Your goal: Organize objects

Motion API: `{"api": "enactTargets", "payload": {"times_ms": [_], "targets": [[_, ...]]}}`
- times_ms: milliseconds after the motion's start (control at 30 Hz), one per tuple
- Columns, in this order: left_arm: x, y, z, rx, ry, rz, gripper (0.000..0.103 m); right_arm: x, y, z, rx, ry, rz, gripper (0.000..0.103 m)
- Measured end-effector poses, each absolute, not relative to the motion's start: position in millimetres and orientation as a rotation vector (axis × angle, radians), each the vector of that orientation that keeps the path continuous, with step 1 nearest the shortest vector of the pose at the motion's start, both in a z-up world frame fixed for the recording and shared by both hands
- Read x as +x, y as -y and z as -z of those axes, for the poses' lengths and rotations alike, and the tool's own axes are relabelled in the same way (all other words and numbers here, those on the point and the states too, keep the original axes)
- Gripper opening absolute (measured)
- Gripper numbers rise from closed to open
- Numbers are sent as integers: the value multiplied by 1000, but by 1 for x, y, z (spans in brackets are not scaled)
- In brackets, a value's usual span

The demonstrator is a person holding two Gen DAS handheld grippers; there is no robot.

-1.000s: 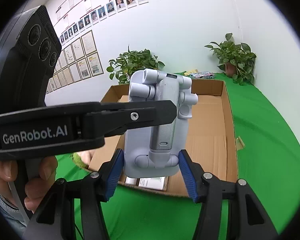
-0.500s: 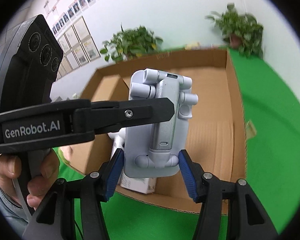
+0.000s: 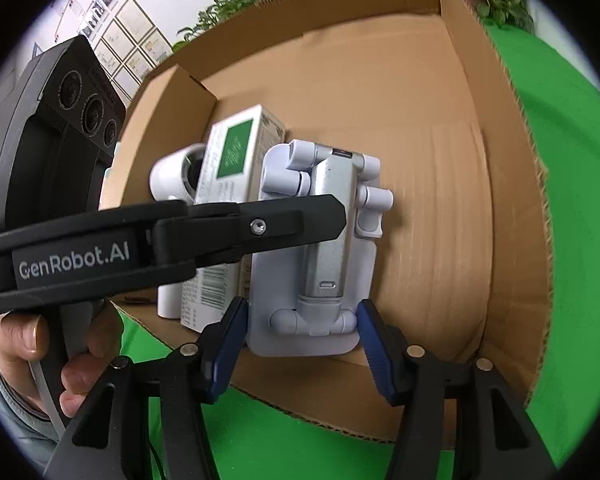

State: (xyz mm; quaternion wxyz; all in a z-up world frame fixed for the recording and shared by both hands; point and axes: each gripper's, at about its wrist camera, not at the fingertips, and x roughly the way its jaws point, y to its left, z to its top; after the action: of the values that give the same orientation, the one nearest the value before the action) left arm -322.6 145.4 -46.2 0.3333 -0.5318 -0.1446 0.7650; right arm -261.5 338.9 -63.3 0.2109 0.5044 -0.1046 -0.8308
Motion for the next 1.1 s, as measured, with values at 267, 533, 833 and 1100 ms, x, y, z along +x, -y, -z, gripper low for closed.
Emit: {"api": "enactTargets", "payload": {"times_ms": [267,533,833,1100], "targets": [[-321,-145,47,-1437,321,-2066,25,-258,-331,69,1416,300,2296,56],[-305,-125,14,-1351,268,-2132,28,-254,-316,69,1460,257,2352,60],[-227,-65,-39,-899,22,-2556,86,-215,-307,42,1215,110,2698,92],[-188,15,-17,-634,-153,-2893,102,-171,-276,34,896,4,2898,102]]}}
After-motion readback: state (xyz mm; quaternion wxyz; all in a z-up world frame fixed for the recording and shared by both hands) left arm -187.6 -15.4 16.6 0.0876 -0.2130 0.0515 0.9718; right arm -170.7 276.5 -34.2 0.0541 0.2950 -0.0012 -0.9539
